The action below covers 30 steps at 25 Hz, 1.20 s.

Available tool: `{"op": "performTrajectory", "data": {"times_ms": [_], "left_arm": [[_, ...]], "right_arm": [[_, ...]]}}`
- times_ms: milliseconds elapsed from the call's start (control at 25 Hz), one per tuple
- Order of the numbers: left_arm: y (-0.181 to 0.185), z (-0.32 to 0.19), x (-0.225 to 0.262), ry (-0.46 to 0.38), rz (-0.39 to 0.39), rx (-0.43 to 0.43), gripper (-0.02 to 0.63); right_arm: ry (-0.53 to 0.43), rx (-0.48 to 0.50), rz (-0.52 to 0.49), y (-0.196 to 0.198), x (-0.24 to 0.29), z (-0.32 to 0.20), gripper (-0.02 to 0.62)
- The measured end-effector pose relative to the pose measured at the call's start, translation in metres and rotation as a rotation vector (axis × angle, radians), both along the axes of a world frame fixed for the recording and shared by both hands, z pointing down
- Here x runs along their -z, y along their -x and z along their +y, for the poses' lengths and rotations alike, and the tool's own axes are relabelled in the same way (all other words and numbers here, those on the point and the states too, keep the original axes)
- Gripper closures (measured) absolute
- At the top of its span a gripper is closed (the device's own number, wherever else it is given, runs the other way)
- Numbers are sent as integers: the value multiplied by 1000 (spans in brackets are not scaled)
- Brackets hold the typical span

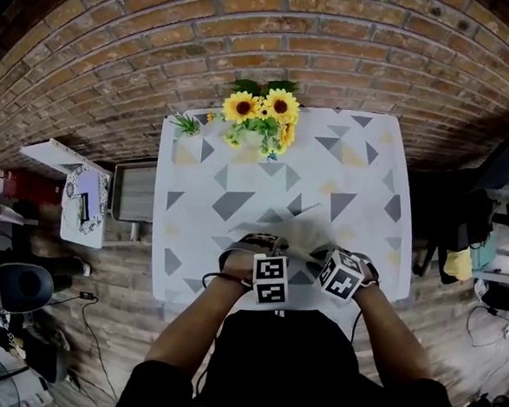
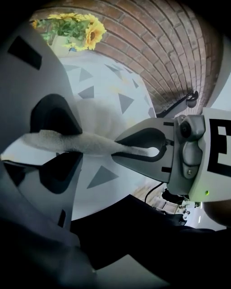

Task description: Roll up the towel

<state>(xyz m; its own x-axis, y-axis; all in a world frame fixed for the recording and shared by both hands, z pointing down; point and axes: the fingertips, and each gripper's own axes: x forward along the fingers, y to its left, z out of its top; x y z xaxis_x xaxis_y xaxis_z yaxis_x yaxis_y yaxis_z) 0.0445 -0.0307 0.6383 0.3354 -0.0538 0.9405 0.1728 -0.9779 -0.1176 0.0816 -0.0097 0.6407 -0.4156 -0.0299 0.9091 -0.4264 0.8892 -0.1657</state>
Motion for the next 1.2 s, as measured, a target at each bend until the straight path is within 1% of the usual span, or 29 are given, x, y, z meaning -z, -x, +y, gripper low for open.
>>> {"op": "performTrajectory", "data": {"times_ms": [200,320,400,480,560,680,760,840,960,1040,1080,1160,1200], "left_arm": [[-15,-11,2,3,0,12,465],[-21,-20,2,21,1,27,465],[-23,-26,2,31,0,34,463],[-25,-35,4,3,8,39,449],[-28,-47,10,-57,26,40,418],[-37,-55,21,-122,72,13,413],[-43,-53,23,-140,88,-21,413],[-47,-50,20,-146,79,-50,413],[-53,-50,10,-141,62,-62,413],[-53,-53,4,-132,45,-57,413],[-53,-56,3,-125,43,-48,414],[-55,-63,4,-110,55,-18,414],[-56,-67,5,-105,64,-3,414]], "right_arm": [[-19,-63,41,-25,0,-17,487],[-18,-91,43,-35,2,-29,462],[-12,-108,41,-41,1,-37,434],[-14,-124,37,-45,2,-45,416],[-25,-142,29,-49,4,-54,414],[-58,-175,24,-55,8,-70,416],[-86,-197,32,-60,9,-81,416],[-126,-220,48,-64,9,-91,419],[-194,-256,60,-68,16,-102,425],[-223,-251,38,-65,23,-102,425],[-231,-229,21,-60,26,-98,425],[-234,-157,3,-49,28,-84,417],[-232,-118,9,-45,25,-77,410]]}}
